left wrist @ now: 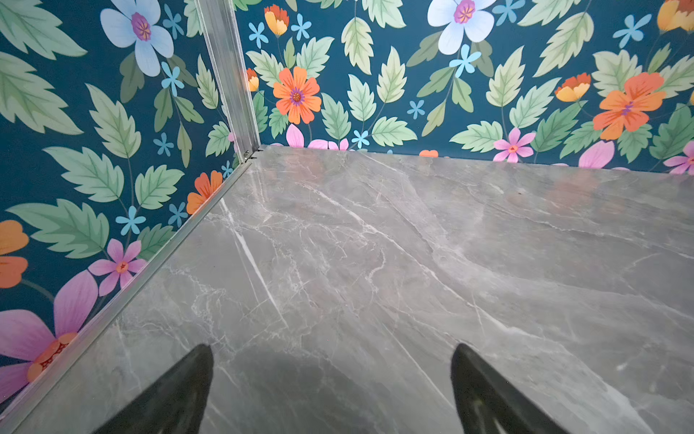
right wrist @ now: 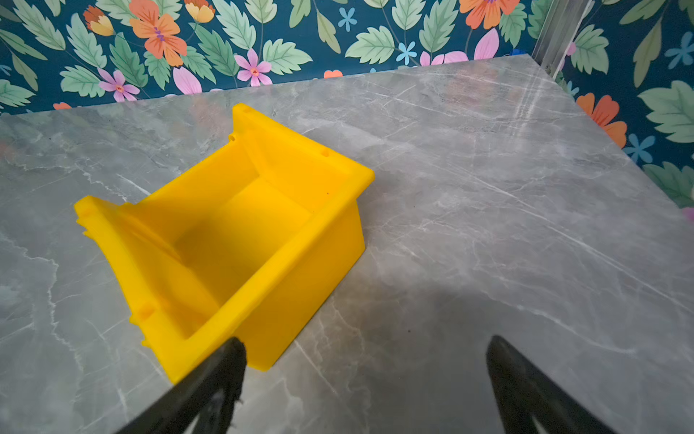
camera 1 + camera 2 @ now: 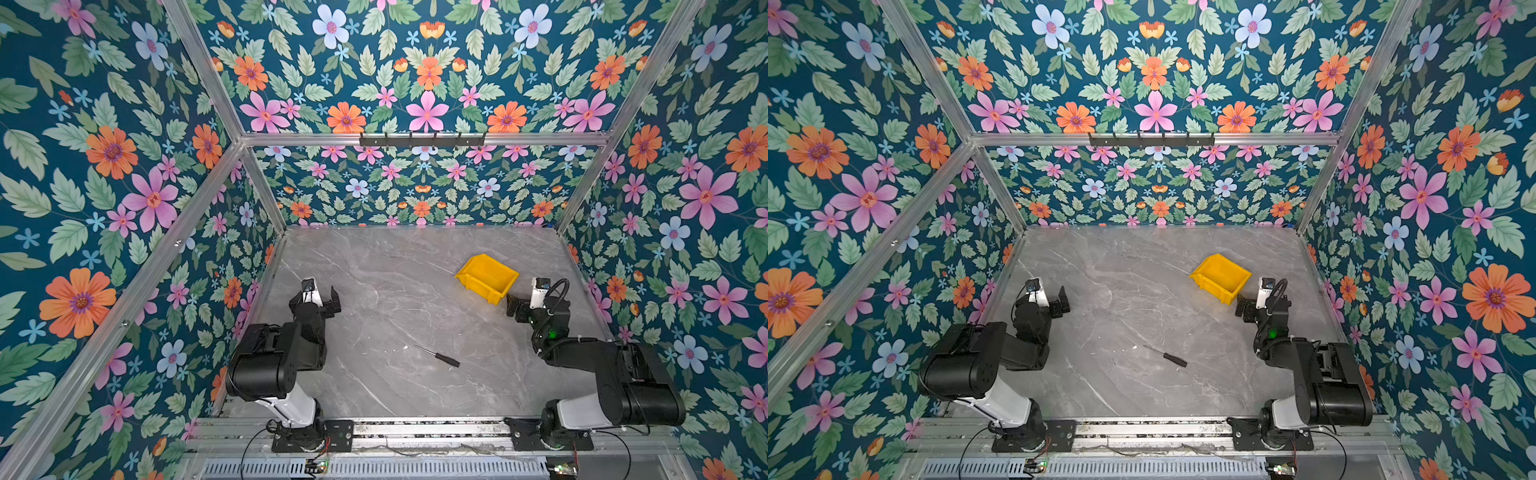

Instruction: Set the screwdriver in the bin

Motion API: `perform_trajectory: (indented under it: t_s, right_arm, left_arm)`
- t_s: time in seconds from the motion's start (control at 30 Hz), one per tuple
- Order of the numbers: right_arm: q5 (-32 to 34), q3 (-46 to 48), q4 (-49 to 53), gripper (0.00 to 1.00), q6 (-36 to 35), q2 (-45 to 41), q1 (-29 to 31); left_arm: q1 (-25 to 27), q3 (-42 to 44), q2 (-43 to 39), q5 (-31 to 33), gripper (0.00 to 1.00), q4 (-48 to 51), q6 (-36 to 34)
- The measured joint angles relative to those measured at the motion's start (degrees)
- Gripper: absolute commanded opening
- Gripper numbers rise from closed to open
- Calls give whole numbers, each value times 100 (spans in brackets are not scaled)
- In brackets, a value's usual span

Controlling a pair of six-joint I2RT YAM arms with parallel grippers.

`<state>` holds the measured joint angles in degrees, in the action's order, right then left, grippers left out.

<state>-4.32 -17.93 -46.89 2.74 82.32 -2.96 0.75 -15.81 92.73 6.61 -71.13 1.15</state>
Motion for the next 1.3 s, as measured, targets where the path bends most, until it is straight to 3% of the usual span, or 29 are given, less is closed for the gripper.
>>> perform_trajectory:
  t_s: [1.03, 1.3]
  right_arm:
    - [0, 0, 0, 99, 0, 0, 0]
    - [-393, -35, 212, 99, -170, -439, 35]
  left_arm:
    - [0, 15, -13, -42, 100, 2, -4]
    - [61, 28, -986, -581, 100, 455, -284]
